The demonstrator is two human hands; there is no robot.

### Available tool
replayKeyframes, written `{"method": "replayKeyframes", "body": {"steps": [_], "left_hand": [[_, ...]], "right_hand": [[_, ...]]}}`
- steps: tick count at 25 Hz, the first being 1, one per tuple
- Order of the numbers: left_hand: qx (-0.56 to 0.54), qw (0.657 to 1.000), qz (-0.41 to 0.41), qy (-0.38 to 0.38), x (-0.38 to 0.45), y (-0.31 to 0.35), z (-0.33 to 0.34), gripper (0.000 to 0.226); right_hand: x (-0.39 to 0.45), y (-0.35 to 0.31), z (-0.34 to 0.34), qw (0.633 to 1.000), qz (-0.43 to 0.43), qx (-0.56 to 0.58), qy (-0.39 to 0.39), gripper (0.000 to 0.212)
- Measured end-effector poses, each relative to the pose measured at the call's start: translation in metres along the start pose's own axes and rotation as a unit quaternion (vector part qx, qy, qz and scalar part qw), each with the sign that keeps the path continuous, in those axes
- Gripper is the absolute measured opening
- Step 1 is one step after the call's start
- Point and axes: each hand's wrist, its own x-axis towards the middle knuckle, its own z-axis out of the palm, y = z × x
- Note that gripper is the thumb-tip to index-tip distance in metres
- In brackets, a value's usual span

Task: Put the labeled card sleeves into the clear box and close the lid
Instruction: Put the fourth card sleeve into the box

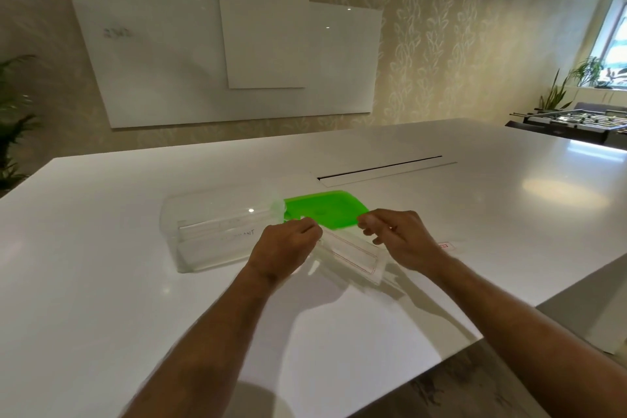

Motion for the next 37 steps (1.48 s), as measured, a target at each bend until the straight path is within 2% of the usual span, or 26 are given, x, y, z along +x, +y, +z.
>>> {"method": "replayKeyframes", "body": {"steps": [1,2,5,6,9,12,16,21,23,25,26,28,31,34,37], "left_hand": [[-0.009,1.0,-0.013,0.018,-0.002,-0.002,0.0,0.016],[-0.016,0.999,-0.024,0.033,-0.004,-0.004,0.0,0.014],[-0.05,0.997,-0.032,0.055,-0.01,-0.011,0.002,0.005],[-0.066,0.995,-0.033,0.06,-0.011,-0.012,0.001,0.01],[-0.104,0.991,-0.035,0.072,-0.012,-0.01,-0.001,0.015],[-0.119,0.988,-0.037,0.092,-0.012,-0.006,-0.004,0.013],[-0.156,0.979,-0.061,0.115,-0.014,-0.003,-0.008,0.013],[-0.184,0.971,-0.082,0.129,-0.019,-0.007,-0.009,0.006],[-0.235,0.955,-0.133,0.123,-0.024,-0.012,-0.009,0.019],[-0.326,0.92,-0.201,0.087,-0.027,-0.015,-0.016,0.038],[-0.349,0.914,-0.188,0.085,-0.03,-0.017,-0.019,0.043],[-0.319,0.931,-0.148,0.098,-0.035,-0.023,-0.023,0.066],[-0.346,0.91,-0.188,0.128,-0.038,-0.029,-0.035,0.089],[-0.393,0.872,-0.229,0.179,-0.046,-0.034,-0.043,0.08],[-0.36,0.876,-0.253,0.196,-0.048,-0.043,-0.052,0.066]], "right_hand": [[0.005,0.005,-0.001,1.0,0.006,0.017,-0.008,0.021],[0.009,0.009,-0.003,0.999,-0.007,-0.01,-0.031,0.029],[0.018,0.016,0.001,0.98,-0.059,-0.135,-0.131,0.075],[0.02,0.015,0.005,0.974,-0.079,-0.159,-0.142,0.086],[0.023,0.01,0.023,0.962,-0.152,-0.173,-0.147,0.099],[0.026,0.003,0.035,0.949,-0.214,-0.196,-0.125,0.093],[0.032,-0.004,0.042,0.926,-0.296,-0.228,-0.049,0.066],[0.038,-0.008,0.043,0.921,-0.313,-0.227,-0.048,0.058],[0.042,-0.013,0.04,0.925,-0.304,-0.225,-0.044,0.06],[0.049,-0.019,0.037,0.927,-0.298,-0.222,-0.05,0.062],[0.053,-0.023,0.035,0.928,-0.294,-0.222,-0.058,0.061],[0.06,-0.028,0.031,0.93,-0.282,-0.227,-0.069,0.062],[0.073,-0.034,0.028,0.93,-0.269,-0.237,-0.086,0.065],[0.082,-0.041,0.029,0.926,-0.263,-0.25,-0.102,0.065],[0.089,-0.051,0.033,0.922,-0.272,-0.253,-0.11,0.066]]}}
